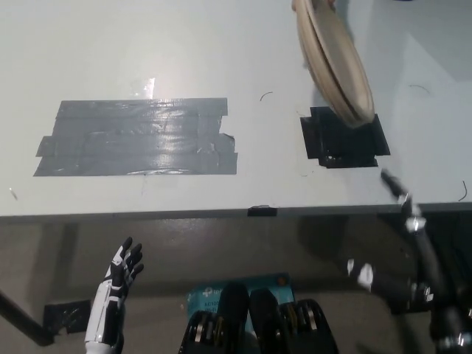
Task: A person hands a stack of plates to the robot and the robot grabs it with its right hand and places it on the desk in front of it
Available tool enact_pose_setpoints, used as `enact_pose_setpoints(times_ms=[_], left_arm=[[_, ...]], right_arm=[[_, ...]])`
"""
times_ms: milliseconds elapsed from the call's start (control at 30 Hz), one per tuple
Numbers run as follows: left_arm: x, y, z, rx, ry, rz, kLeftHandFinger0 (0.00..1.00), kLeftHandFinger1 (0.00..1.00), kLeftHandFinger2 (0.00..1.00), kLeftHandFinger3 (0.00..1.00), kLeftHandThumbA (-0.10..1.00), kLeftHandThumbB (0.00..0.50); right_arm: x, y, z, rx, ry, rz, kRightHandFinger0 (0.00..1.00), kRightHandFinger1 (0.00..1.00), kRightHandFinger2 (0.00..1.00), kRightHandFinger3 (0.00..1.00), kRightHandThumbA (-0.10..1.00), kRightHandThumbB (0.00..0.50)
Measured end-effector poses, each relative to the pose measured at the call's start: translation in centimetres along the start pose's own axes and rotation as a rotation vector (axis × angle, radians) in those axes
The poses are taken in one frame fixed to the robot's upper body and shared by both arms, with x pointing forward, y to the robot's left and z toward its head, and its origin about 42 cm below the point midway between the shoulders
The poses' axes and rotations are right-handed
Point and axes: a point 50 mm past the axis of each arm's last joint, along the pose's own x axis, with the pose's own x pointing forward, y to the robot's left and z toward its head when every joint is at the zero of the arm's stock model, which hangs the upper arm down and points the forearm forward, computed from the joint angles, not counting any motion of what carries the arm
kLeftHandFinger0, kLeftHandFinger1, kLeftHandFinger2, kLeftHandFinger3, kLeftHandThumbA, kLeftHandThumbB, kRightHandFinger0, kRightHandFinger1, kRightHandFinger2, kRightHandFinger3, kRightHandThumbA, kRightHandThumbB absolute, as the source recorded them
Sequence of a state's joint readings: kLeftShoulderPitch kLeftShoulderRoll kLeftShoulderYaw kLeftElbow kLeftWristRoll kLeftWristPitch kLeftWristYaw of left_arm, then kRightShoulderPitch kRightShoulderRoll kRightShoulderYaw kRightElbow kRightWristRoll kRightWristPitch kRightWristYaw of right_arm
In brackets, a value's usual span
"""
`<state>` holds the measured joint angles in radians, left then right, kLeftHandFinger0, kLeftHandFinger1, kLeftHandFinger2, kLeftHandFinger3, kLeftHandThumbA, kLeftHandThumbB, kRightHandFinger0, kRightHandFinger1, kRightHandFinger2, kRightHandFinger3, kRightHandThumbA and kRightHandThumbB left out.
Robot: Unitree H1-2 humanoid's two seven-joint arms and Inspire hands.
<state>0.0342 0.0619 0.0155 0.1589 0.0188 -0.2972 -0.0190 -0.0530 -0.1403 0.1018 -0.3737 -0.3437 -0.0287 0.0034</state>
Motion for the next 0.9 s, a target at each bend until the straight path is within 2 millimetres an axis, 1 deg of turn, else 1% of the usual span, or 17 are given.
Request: enact_pose_setpoints(times_ms=[167,233,300,333,400,467,567,667,733,833,900], left_arm=[[0.0,0.0,0.0,0.000,0.000,0.000,1.00,1.00,1.00,1.00,1.00,0.230],[0.0,0.0,0.0,0.001,-0.002,0.000,1.00,1.00,1.00,1.00,1.00,0.215],[0.0,0.0,0.0,0.002,-0.005,0.000,1.00,1.00,1.00,1.00,1.00,0.214],[0.0,0.0,0.1,0.002,-0.010,-0.001,1.00,1.00,1.00,1.00,1.00,0.214],[0.1,0.0,0.1,0.002,-0.014,-0.001,1.00,1.00,1.00,1.00,1.00,0.215],[0.1,0.0,0.1,0.002,-0.016,-0.001,1.00,1.00,1.00,1.00,1.00,0.208],[0.1,0.0,0.1,0.002,-0.017,-0.001,1.00,1.00,1.00,1.00,1.00,0.195],[0.1,0.0,0.2,0.002,-0.019,-0.001,1.00,1.00,1.00,1.00,1.00,0.200],[0.1,0.0,0.2,0.002,-0.020,-0.001,1.00,1.00,1.00,1.00,1.00,0.203],[0.1,0.0,0.2,0.002,-0.020,0.000,1.00,1.00,1.00,1.00,1.00,0.192],[0.1,0.0,0.2,0.002,-0.021,0.000,1.00,1.00,1.00,1.00,1.00,0.187]], right_arm=[[4.8,-1.3,3.0,-0.116,-0.161,-0.081,1.00,1.00,1.00,1.00,0.98,0.324],[6.3,-1.5,3.7,-0.155,-0.195,-0.106,1.00,1.00,1.00,1.00,0.98,0.320],[7.6,-1.6,3.9,-0.187,-0.210,-0.122,1.00,1.00,1.00,1.00,0.97,0.316],[8.9,-1.5,3.9,-0.213,-0.215,-0.133,1.00,1.00,1.00,1.00,0.97,0.317],[10.2,-1.4,3.6,-0.241,-0.210,-0.144,1.00,1.00,1.00,1.00,1.00,0.312],[11.3,-1.0,2.8,-0.268,-0.185,-0.148,1.00,1.00,1.00,1.00,1.00,0.310],[12.4,-0.5,1.7,-0.296,-0.151,-0.152,1.00,1.00,1.00,1.00,1.00,0.308],[13.6,-0.1,0.4,-0.320,-0.112,-0.156,1.00,1.00,1.00,1.00,1.00,0.310],[14.5,0.1,-0.3,-0.333,-0.095,-0.160,1.00,1.00,1.00,1.00,1.00,0.321],[15.8,0.4,-1.1,-0.352,-0.072,-0.165,1.00,1.00,1.00,1.00,1.00,0.344],[16.3,0.5,-1.5,-0.360,-0.062,-0.167,1.00,1.00,1.00,1.00,1.00,0.350]])
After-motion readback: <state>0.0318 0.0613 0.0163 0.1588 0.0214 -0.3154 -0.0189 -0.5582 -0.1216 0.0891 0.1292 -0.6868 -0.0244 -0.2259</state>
